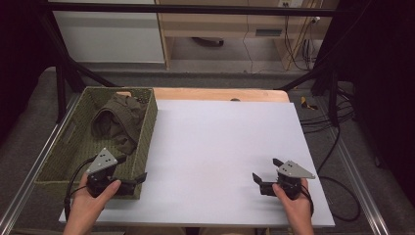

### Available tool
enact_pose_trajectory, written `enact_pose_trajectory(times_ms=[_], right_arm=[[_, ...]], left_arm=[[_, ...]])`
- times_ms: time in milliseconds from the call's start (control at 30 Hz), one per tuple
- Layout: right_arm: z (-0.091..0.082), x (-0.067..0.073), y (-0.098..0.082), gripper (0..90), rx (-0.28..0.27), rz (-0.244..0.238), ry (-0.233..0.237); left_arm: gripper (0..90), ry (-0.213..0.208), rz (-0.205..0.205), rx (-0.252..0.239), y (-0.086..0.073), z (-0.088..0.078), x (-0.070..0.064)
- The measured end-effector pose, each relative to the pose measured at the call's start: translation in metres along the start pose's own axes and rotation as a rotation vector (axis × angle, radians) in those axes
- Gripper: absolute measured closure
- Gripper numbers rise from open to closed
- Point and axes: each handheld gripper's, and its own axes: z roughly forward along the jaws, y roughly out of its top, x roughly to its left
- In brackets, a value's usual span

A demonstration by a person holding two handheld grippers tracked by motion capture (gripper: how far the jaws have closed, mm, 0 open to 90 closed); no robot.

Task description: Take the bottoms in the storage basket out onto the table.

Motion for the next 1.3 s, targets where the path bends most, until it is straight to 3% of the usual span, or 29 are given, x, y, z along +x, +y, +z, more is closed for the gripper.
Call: enact_pose_trajectory(times_ms=[600, 733, 900, 1100, 1200, 1300], right_arm=[[-0.004, -0.001, 0.000, 6.1, -0.009, 0.010, -0.024], [-0.004, 0.000, -0.001, 5.2, -0.004, 0.016, -0.042], [-0.004, 0.002, -0.001, 6.0, 0.009, 0.028, -0.065], [-0.001, 0.005, 0.000, 6.3, 0.022, 0.023, -0.066], [-0.001, 0.007, 0.001, 6.2, 0.027, 0.010, -0.058], [0.000, 0.008, 0.000, 6.2, 0.030, 0.007, -0.053]], left_arm=[[5.9, 0.025, 0.003, -0.004, 0.006, -0.003, -0.005], [5.9, 0.053, 0.007, -0.010, 0.013, -0.006, -0.006], [6.7, 0.043, 0.015, -0.029, 0.021, -0.008, -0.006], [7.0, 0.062, -0.015, -0.023, 0.038, -0.009, 0.014], [7.4, 0.116, 0.018, 0.013, 0.047, -0.006, 0.023], [7.7, 0.127, 0.029, 0.048, 0.055, -0.001, 0.033]])
